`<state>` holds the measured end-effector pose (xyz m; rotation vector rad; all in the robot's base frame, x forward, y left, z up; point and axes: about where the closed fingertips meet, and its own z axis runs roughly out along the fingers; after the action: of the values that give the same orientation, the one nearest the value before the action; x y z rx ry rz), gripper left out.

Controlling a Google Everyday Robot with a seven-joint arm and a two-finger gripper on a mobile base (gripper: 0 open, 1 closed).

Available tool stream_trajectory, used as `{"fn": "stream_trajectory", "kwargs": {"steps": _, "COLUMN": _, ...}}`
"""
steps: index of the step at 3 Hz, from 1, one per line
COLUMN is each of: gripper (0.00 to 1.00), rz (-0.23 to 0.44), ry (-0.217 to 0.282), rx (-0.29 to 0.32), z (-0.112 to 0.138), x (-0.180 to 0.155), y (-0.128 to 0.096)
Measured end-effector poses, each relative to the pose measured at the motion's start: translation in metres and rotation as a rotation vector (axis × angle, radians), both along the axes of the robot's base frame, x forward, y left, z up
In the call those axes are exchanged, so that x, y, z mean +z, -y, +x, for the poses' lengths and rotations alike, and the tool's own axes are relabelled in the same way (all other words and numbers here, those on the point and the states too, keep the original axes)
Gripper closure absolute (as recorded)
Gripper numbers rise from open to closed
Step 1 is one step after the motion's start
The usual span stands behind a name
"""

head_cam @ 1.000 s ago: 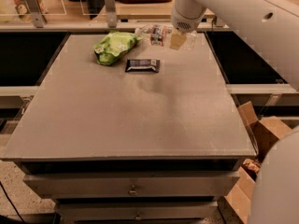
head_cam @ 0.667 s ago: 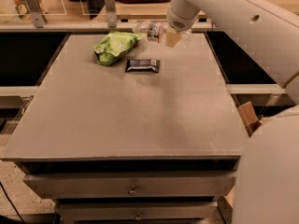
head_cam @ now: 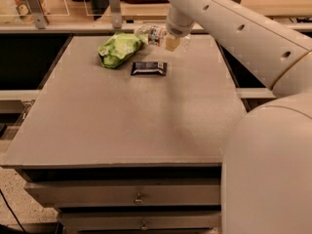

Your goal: Move water bottle near green rice chip bag

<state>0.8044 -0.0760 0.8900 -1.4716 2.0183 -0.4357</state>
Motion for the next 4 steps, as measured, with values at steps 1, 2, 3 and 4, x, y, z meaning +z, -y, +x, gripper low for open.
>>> {"fn": "stream_trajectory", "kwargs": {"steps": 1, "gripper": 1.00, "rz": 0.001, "ry": -0.005, "rx": -0.006, "z": 0.010, "x": -0.014, "y": -0.004}}
{"fn": "stream_trajectory", "kwargs": {"steps": 2, "gripper": 1.00, "rz": -0.015, "ry": -0.013, "rx": -0.007, "z": 0.017, "x": -0.025, "y": -0.009}}
{"fn": "stream_trajectory", "kwargs": {"steps": 3, "gripper": 1.00, "rz": -0.031, "ry": -0.027, "rx": -0.011, "z": 0.020, "x": -0.034, "y": -0.008}}
{"fn": "stream_trajectory", "kwargs": {"steps": 4, "gripper": 1.00, "rz": -0.056, "ry": -0.042, "rx": -0.011, "z": 0.021, "x": -0.041, "y": -0.005}}
